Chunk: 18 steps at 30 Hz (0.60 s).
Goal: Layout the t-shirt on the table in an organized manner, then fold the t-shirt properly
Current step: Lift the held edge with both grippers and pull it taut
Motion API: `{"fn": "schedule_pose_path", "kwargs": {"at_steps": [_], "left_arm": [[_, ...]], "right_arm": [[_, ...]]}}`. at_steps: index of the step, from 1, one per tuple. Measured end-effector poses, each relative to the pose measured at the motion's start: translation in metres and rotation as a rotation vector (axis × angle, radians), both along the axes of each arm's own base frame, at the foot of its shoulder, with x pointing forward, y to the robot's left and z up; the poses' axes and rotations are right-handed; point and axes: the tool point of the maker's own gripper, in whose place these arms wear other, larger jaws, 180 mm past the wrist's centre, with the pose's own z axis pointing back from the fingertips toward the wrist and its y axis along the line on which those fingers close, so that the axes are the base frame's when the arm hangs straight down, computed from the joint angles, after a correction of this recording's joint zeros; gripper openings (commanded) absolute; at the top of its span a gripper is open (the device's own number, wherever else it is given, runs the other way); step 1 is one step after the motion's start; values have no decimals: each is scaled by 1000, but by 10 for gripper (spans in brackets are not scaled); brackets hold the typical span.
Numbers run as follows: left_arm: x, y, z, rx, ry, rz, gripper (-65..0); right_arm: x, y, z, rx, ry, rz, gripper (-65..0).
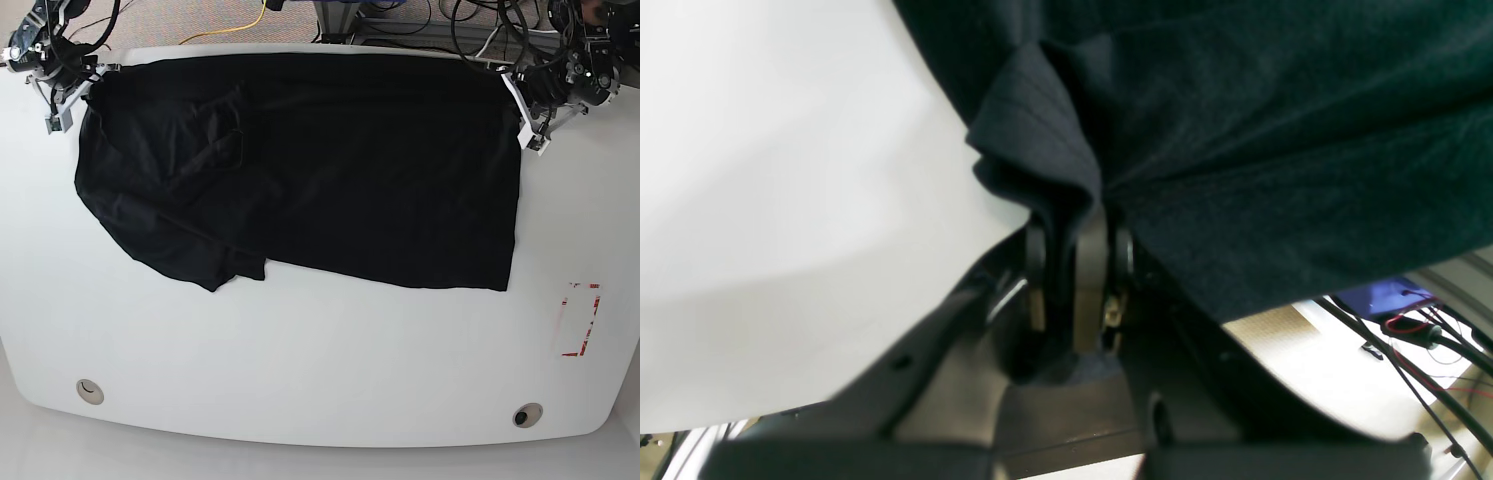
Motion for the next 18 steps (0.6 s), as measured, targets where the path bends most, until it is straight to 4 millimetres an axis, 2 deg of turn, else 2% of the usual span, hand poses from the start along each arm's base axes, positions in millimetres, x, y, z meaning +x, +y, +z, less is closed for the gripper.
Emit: {"fn": "schedule_pose_path", "kwargs": {"at_steps": [3,5,7,9,10,11,12,14,18], "left_arm": [[0,0,0,0,-1,0,-543],[0,0,0,2,-1,0,-478],[0,2,0,10,1,-1,-410],[0,4,0,20,4,-1,-324],[0,4,0,23,3,-1,-307],[0,5,0,25,3,-2,-274],[3,5,1,27,-2,-2,-271],[5,6,2,31,-4,1,-269],[12,6,5,30,-21,2,-269]], "right_arm": [[0,0,0,-1,1,0,-628],[0,0,0,-1,2,0,-572],[0,0,0,-1,1,0,-501],[1,0,0,-1,-1,0,-382],[1,0,0,-3,0,1,-354],[0,-1,0,-4,1,0,-276],[0,-1,0,-4,1,-1,-249],[-1,-2,0,-8,6,-2,-149],[3,-2,2,-16,-2,2,-48]]}}
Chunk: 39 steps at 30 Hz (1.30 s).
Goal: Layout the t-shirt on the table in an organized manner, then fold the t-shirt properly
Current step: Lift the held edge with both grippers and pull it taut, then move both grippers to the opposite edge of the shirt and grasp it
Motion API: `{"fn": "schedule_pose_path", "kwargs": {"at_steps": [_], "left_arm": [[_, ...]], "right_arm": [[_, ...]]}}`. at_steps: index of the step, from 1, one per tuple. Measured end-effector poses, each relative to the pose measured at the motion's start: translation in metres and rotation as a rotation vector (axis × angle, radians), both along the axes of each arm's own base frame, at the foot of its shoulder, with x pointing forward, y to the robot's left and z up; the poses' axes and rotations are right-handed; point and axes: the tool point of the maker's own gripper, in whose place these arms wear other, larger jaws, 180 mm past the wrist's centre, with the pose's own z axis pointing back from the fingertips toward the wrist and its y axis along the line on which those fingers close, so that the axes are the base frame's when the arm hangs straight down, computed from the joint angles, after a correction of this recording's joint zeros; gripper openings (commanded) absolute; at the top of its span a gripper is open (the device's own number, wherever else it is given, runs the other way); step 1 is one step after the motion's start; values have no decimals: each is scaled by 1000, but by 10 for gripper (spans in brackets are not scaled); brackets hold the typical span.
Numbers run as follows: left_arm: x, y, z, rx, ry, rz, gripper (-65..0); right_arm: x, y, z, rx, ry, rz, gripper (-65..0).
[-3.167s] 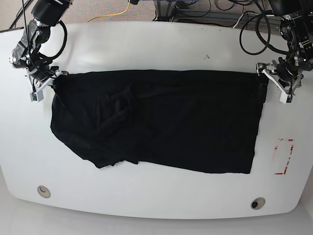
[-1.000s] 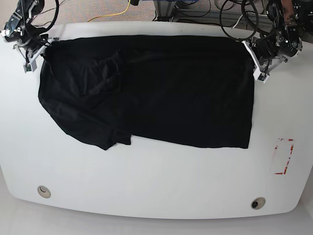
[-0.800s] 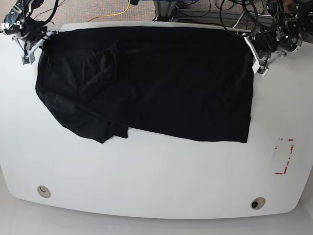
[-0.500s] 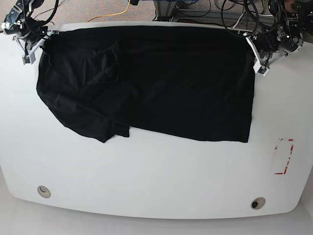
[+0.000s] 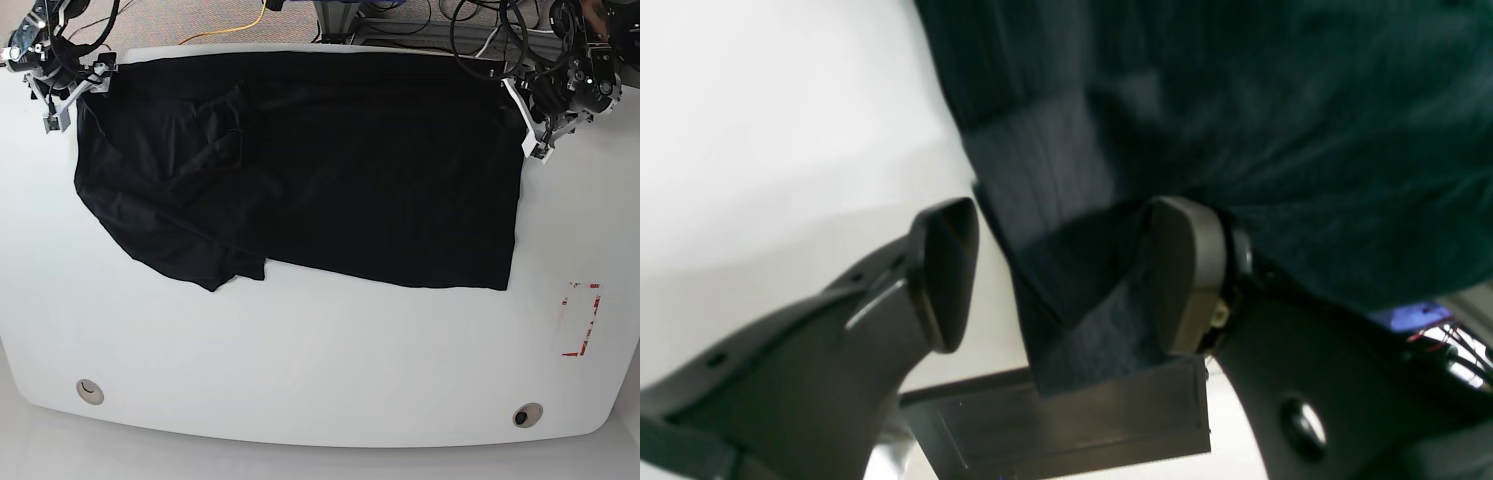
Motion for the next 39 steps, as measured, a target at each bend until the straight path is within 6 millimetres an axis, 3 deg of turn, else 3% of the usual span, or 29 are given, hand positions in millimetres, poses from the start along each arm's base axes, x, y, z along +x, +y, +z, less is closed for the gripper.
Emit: {"fn": "schedule_pose_path", "kwargs": {"at_steps": [4,10,16,20,28,30,35,39], "left_arm": [[7,3,7,16,-21,-14,-268],[29,6,29,48,-99,-40,-268],[63,2,52,50,-188,-47,-268],[102,5,80,64,-298,-41,-268],[176,-4,149,30,-537,-19,-268],[190,-9,156,0,-565,-8,-268],[215,-7,157,-58,-561,30,-269],[230,-6,145,-103,-518,65,-269]], "right_arm": [[7,-6,16,-42,-36,5,-13],[14,-17,48,-138,-46,12,-14],[44,-17,78,-195,-137,32,-13],[77,-16,94,-191,-231,29,-13],[148,2,90,-80,-295,103,-14],[161,1,87,-52,-297,82,-14],[193,5,81,12,-330,88,-14],[219,17,73,39,-355,132,-13]]}}
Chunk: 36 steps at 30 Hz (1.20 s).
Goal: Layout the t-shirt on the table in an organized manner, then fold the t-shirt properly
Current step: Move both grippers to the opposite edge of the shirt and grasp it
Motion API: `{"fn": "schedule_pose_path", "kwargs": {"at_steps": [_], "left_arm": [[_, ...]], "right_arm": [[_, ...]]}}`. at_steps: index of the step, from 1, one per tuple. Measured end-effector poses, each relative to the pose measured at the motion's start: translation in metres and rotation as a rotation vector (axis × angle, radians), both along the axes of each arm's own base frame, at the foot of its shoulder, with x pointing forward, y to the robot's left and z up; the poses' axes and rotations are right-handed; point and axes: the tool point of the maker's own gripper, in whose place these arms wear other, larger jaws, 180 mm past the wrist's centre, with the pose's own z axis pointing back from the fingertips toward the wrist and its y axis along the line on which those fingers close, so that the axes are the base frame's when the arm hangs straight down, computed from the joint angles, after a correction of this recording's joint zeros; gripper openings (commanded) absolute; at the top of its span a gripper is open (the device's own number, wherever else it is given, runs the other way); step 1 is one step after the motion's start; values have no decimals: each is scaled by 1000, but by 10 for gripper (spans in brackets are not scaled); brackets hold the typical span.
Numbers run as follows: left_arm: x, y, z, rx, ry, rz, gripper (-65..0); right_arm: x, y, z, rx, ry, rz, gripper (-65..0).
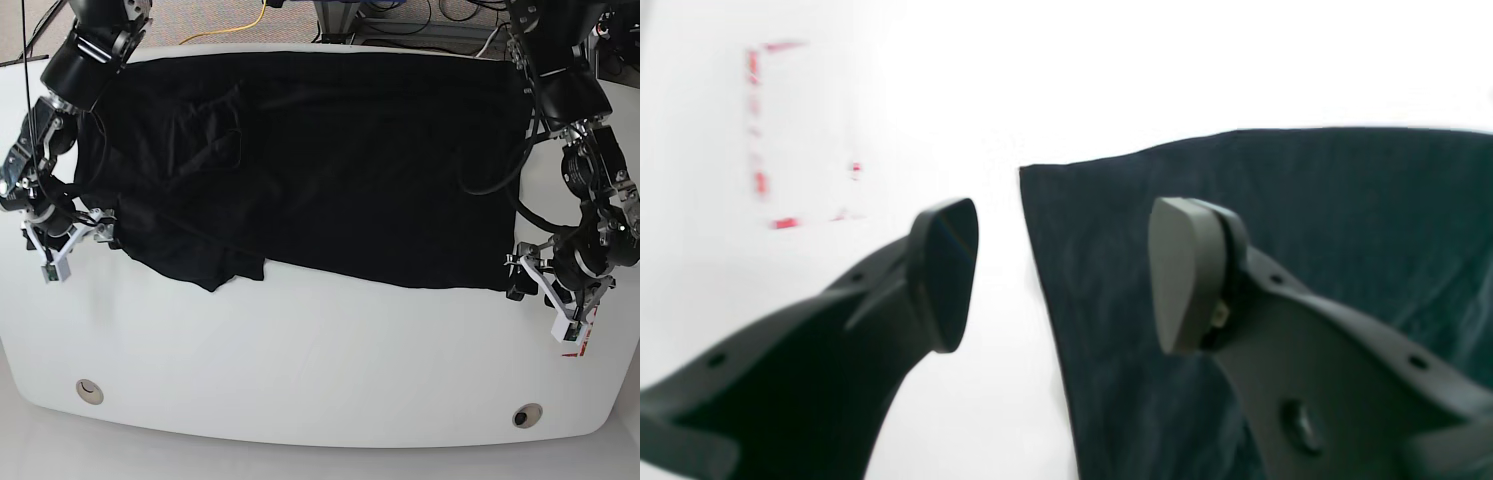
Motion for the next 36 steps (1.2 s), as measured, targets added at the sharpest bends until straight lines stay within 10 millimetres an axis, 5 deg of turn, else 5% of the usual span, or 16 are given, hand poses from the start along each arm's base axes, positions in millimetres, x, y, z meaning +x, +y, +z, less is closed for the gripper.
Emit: {"fn": "schedule_pose_path", "kwargs": {"at_steps": [13,20,27,36], "left_arm": [[25,-12,-24,-91,-40,-13,-269],[26,-14,-23,-93,-51,-18,-269],[23,-6,-30,-45,-33,-1,-269],[22,-3,-33,-21,-23,6,-269]], "right_arm": [[45,13,-40,94,-5,8,-13],[45,17,-70,190,16,-42,-13],[51,22,-74,232,-3,-54,-14],[61,59,-79,236,-4,39,-17]]}}
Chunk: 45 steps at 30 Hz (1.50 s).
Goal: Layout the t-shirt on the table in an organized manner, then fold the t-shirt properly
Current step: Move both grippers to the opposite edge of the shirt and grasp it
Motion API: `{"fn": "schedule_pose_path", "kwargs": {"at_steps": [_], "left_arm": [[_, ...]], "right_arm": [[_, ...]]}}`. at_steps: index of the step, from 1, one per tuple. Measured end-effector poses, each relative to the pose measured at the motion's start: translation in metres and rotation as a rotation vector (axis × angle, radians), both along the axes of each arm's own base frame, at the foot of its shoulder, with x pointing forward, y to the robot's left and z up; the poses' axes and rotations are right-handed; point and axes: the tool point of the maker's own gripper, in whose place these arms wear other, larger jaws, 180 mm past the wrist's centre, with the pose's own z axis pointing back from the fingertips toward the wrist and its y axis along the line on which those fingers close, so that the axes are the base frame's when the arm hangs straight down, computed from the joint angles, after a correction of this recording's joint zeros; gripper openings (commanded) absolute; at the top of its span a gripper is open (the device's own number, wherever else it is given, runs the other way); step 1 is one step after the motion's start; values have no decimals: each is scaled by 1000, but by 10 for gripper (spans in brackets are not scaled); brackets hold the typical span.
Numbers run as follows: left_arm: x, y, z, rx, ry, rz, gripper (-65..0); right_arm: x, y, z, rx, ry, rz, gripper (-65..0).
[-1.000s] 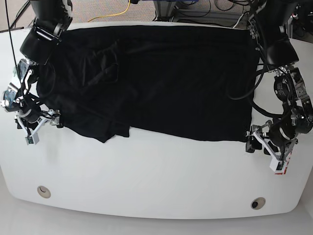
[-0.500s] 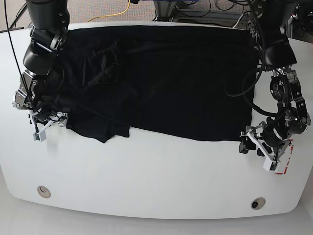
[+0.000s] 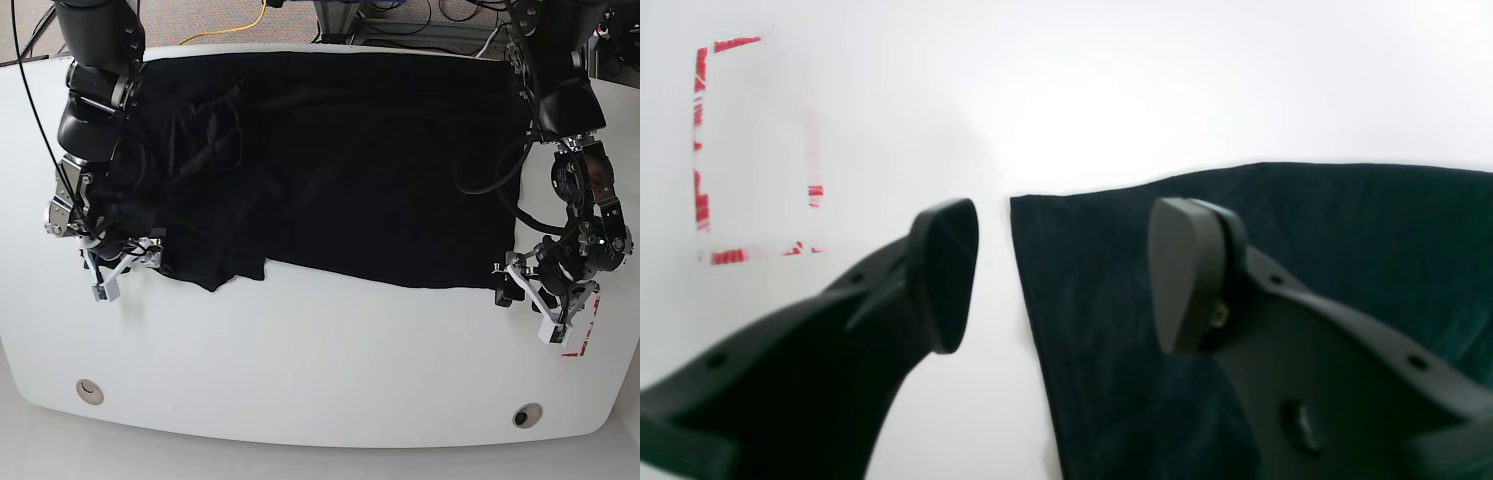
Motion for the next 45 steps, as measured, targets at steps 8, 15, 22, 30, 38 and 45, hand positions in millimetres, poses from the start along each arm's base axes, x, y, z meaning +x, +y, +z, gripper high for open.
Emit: {"fn": "schedule_pose_path", "kwargs": {"at_steps": [8,15,22,30,38,45], "left_arm": [[-1,1,-1,4,4,2,-269],[-1,1,-2,1,7,3,-269],[-1,4,-32,-53,56,26,-269],[0,7,-67,-123,87,63,-268],[20,24,-81,-150,106,184,-265],[24,30,-102,-175,148,226,-265]], "right_arm": [[0,9,-2,18,-11,8,-304],[-4,9,-7,14,10,9,-650],[-5,11,-8,17,15,13,-650],[-9,13,-6,-12,11,34,-650],[-16,13,-6,-34,24,49,-650],[-16,13,-6,-35,27,50,-650]]}}
